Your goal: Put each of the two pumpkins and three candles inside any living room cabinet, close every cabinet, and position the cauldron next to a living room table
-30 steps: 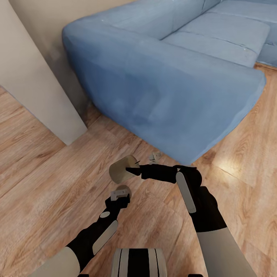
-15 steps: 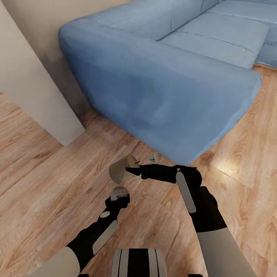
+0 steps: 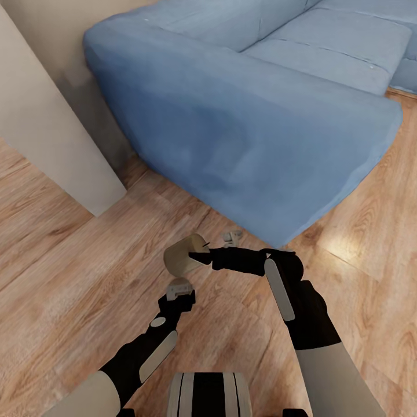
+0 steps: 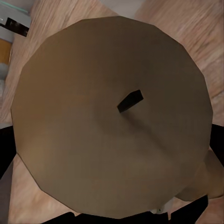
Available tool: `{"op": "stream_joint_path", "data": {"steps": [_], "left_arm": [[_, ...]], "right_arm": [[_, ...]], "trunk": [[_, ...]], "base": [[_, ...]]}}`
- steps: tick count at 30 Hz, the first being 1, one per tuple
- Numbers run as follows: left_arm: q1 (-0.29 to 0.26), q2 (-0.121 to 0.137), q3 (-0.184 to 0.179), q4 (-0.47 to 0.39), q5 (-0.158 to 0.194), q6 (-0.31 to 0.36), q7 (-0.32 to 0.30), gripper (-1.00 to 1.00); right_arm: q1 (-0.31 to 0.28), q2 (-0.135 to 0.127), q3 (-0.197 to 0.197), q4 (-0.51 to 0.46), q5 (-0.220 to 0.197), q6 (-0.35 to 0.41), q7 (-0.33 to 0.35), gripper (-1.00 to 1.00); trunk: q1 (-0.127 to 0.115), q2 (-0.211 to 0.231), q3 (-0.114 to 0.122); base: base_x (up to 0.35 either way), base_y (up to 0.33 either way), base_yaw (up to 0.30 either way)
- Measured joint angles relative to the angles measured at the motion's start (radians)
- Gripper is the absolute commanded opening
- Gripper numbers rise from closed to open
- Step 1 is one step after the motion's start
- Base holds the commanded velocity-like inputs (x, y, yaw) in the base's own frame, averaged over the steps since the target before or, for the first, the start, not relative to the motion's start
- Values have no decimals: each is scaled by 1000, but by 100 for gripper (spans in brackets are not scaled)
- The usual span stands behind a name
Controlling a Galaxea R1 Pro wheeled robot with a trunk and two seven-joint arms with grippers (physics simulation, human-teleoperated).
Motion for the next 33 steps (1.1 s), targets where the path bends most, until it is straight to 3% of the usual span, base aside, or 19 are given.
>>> {"op": "stream_joint_path", "data": {"steps": [11, 18, 33], "left_arm": [[7, 3, -3, -37, 13, 1, 37, 100], [12, 33, -5, -74, 13, 2, 41, 100], [13, 30, -5, -74, 13, 2, 41, 100]], "right_arm": [[0, 0, 0, 0, 1, 0, 0, -100], [0, 0, 0, 0, 1, 0, -1, -100], [0, 0, 0, 0, 1, 0, 0, -100]], "trunk": [[0, 0, 0], [0, 0, 0], [3, -1, -23]], "base": [[0, 0, 0], [0, 0, 0], [0, 0, 0]]}}
